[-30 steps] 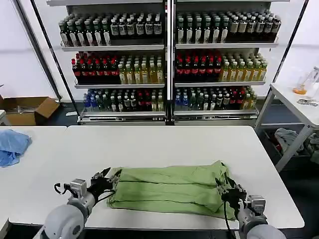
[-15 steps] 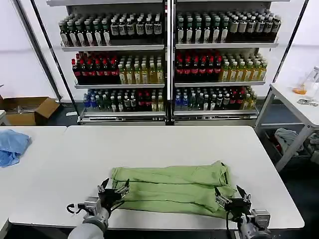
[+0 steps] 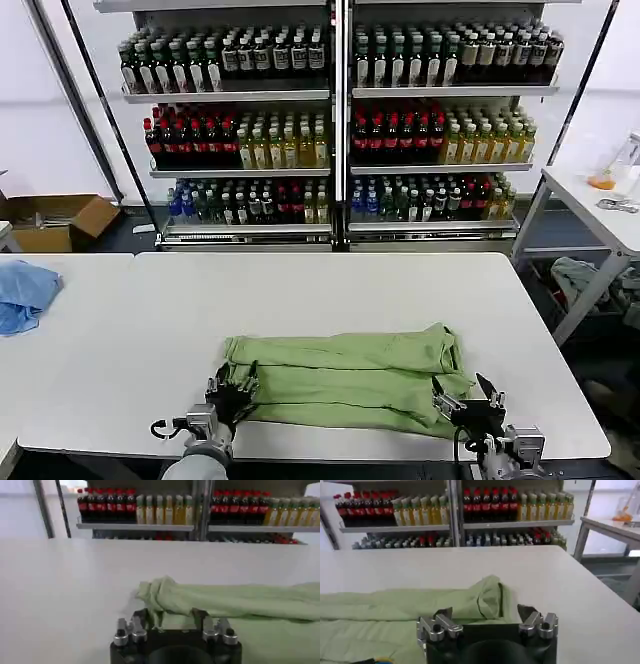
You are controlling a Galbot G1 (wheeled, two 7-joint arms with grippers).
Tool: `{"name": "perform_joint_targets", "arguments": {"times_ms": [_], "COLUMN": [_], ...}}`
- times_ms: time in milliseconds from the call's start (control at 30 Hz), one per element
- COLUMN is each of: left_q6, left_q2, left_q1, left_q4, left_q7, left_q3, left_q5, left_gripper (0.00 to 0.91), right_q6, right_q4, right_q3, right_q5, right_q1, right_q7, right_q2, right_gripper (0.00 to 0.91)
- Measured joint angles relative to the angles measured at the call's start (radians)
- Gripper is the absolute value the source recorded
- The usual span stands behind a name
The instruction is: Fold and organize the clothes.
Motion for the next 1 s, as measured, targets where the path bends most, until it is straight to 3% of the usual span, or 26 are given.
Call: {"name": "perform_joint_targets", "arguments": {"times_ms": [567, 1000], "left_q6": [-0.053, -0.05], "left_q2": [0.011, 0.153], "left_q1": [-0.001, 0.022], "left_q4": [0.005, 0.004], "left_q7": [0.009, 0.046], "left_q3": [-0.064, -0.266], "left_q5": [-0.046, -0.226], "left_gripper": [0.03, 0.02], "right_q6": [0.007, 0.011], "right_q4": [0.013, 0.007], "right_q3": [0.006, 0.009], "right_q5": [0.015, 0.035], "right_q1": [0.006, 0.021], "right_q7": [0.018, 0.029], "right_q2": [-0.003, -0.014], "right_gripper": [0.907, 0.907]}}
